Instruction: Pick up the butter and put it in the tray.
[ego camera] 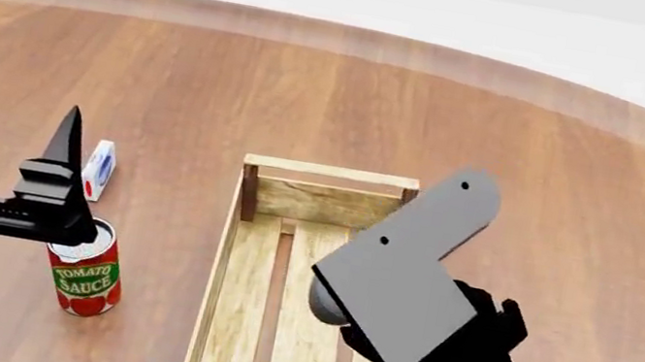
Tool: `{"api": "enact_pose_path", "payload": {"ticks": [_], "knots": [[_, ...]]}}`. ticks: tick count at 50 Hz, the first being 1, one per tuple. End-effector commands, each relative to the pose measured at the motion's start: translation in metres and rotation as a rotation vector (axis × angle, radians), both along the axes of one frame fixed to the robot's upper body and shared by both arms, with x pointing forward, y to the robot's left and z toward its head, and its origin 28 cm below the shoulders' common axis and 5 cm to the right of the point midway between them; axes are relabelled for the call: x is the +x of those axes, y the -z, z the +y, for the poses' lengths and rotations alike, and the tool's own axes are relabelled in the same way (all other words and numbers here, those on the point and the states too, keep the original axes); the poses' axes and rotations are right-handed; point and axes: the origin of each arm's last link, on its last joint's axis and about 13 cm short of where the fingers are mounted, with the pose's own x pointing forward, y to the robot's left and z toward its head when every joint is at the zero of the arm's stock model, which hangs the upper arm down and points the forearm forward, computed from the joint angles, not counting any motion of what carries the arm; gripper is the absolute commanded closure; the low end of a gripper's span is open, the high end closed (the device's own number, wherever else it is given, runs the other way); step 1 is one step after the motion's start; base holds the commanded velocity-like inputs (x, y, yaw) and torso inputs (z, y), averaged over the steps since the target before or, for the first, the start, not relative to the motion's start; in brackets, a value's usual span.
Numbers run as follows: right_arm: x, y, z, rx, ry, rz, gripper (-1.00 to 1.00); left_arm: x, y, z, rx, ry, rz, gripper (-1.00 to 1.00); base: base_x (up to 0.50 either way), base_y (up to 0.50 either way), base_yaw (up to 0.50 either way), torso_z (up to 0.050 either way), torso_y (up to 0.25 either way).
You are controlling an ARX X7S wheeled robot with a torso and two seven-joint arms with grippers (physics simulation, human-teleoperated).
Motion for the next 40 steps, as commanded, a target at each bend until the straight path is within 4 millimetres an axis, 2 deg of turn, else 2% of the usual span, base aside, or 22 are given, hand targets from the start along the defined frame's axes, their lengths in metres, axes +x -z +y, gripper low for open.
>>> {"api": "enact_pose_path", "payload": {"ticks": [1, 9, 17, 18, 23, 26, 31, 40], "knots": [[-0.012, -0.009, -0.009, -0.111, -0.107, 0.193, -1.00, 0.001, 0.000, 0.001, 0.001, -0.004, 0.000, -1.00, 0.00, 0.00, 0.00, 0.000, 0.000], [-0.018, -0.006, -0.010, -0.181, -0.122, 0.314, -1.00, 0.001, -0.001, 0.001, 0.001, -0.003, 0.001, -1.00, 0.00, 0.00, 0.00, 0.000, 0.000], [-0.019, 0.004, -0.017, -0.270, -0.042, 0.410, -1.00, 0.001, 0.000, 0.001, 0.004, -0.002, 0.002, -1.00, 0.00, 0.00, 0.00, 0.000, 0.000], [-0.017, 0.013, -0.022, -0.359, 0.010, 0.448, -1.00, 0.001, 0.005, 0.000, 0.007, 0.003, 0.015, -1.00, 0.00, 0.00, 0.00, 0.000, 0.000], [-0.013, 0.011, -0.022, -0.324, -0.006, 0.389, -1.00, 0.002, 0.006, 0.001, 0.005, 0.000, 0.017, -1.00, 0.00, 0.00, 0.00, 0.000, 0.000], [-0.014, 0.013, -0.024, -0.390, 0.014, 0.454, -1.00, 0.002, 0.007, 0.001, 0.005, -0.001, 0.019, -1.00, 0.00, 0.00, 0.00, 0.000, 0.000], [-0.015, 0.011, -0.025, -0.381, 0.014, 0.490, -1.00, 0.002, 0.008, 0.001, 0.008, -0.001, 0.022, -1.00, 0.00, 0.00, 0.00, 0.000, 0.000], [-0.011, 0.007, -0.029, -0.396, 0.027, 0.461, -1.00, 0.002, 0.009, 0.001, 0.011, 0.000, 0.025, -1.00, 0.00, 0.00, 0.00, 0.000, 0.000]]}}
